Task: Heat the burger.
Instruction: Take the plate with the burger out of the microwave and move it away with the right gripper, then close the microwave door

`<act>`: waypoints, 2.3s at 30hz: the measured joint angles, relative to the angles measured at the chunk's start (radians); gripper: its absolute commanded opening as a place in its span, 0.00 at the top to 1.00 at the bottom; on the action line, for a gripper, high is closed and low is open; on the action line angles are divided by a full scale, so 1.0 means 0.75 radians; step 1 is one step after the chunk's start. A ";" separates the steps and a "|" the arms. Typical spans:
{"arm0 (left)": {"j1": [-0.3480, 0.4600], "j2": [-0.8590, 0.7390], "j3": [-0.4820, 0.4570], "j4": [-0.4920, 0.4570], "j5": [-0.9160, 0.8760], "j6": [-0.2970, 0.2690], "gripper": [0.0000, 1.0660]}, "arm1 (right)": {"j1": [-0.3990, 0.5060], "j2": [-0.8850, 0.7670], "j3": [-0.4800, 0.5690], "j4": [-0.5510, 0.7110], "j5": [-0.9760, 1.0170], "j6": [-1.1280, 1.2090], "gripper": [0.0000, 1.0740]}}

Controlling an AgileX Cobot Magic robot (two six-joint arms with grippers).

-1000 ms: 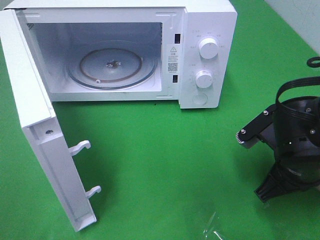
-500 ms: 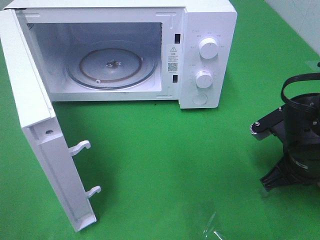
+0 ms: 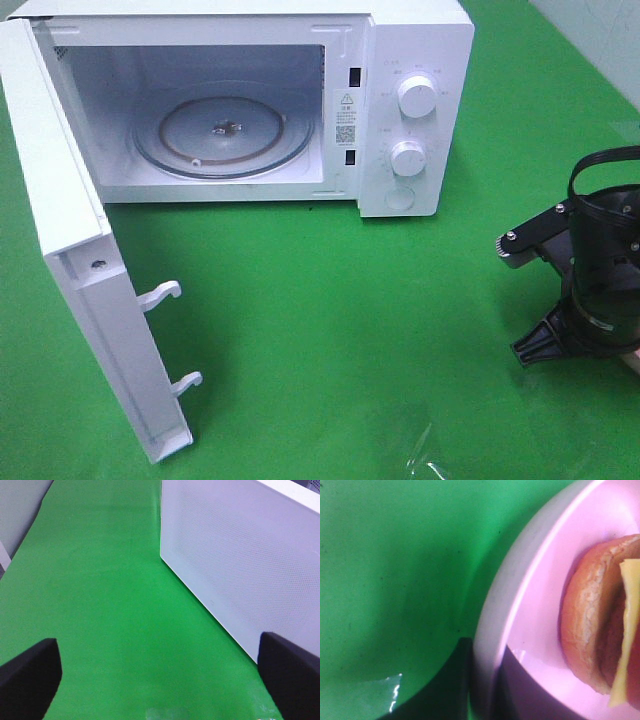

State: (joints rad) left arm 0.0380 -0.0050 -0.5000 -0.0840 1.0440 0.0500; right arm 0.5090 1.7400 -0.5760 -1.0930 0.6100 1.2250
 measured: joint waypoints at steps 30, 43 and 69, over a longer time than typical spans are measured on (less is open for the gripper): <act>0.000 0.000 0.000 0.000 0.000 0.000 0.05 | 0.000 -0.148 -0.007 0.363 -0.016 -0.313 0.59; 0.000 0.000 0.000 0.000 0.000 0.000 0.05 | 0.000 -0.601 -0.009 0.925 -0.033 -1.009 0.32; 0.000 0.000 0.000 0.000 0.000 0.000 0.05 | 0.000 -1.560 -0.009 1.268 0.505 -1.343 0.29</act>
State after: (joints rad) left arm 0.0380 -0.0050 -0.5000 -0.0840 1.0440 0.0500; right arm 0.5090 0.5700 -0.5830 -0.1420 0.9890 0.2180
